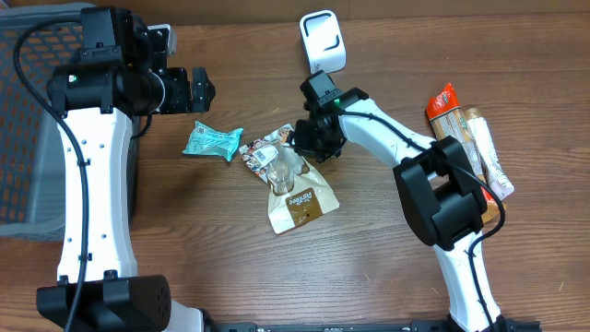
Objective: Scan the item barcode
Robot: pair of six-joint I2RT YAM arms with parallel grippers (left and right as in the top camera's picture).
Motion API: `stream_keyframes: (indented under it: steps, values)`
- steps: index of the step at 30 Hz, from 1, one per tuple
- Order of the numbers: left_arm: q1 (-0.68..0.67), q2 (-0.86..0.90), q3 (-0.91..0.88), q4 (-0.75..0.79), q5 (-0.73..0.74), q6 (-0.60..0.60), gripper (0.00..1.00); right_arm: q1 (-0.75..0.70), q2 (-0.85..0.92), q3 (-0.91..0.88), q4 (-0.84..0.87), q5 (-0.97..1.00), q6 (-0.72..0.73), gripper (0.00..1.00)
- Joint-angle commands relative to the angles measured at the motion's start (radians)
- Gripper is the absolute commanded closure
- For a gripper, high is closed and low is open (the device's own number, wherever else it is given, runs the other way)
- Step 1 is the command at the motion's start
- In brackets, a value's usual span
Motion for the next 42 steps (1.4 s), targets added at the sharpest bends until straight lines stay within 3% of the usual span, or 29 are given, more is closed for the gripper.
stream_keyframes:
  steps: [1, 2, 3, 4, 5, 6, 12, 17, 24, 32, 42]
  values:
    - [-0.008, -0.001, 0.015, 0.004, -0.002, -0.006, 0.0, -0.018, 0.048, 0.026, -0.064, 0.077, -0.196, 0.96]
    - [-0.008, -0.001, 0.015, 0.004, -0.002, -0.006, 0.0, -0.021, 0.045, 0.047, -0.084, 0.079, -0.234, 0.96]
    - [-0.008, -0.001, 0.015, 0.004, -0.002, -0.006, 0.0, -0.024, 0.043, 0.076, -0.113, 0.081, -0.271, 0.83]
    - [-0.008, -0.001, 0.015, 0.004, -0.002, -0.006, 0.0, -0.029, 0.043, 0.113, -0.146, 0.082, -0.295, 0.52]
    - [-0.008, -0.001, 0.015, 0.004, -0.002, -0.006, 0.0, -0.031, 0.043, 0.153, -0.184, 0.081, -0.309, 0.39]
    - [-0.008, -0.001, 0.015, 0.004, -0.002, -0.006, 0.0, -0.033, 0.043, 0.193, -0.219, 0.081, -0.317, 0.34]
    - [-0.008, -0.001, 0.015, 0.004, -0.002, -0.006, 0.0, 0.01, 0.042, 0.426, -0.381, -0.037, -0.377, 0.32]
    - [-0.008, -0.001, 0.015, 0.004, -0.002, -0.006, 0.0, 0.102, 0.047, 0.402, -0.377, -0.193, -0.403, 0.32]
    - [-0.008, -0.001, 0.015, 0.004, -0.002, -0.006, 0.0, 0.257, 0.047, 0.29, -0.348, -0.233, -0.413, 0.3]
    - [-0.008, -0.001, 0.015, 0.004, -0.002, -0.006, 0.0, 0.309, 0.048, 0.223, -0.465, -0.036, -0.377, 0.28]
    - [-0.008, -0.001, 0.015, 0.004, -0.002, -0.006, 0.0, 0.117, 0.048, 0.223, -0.61, 0.327, -0.171, 0.28]
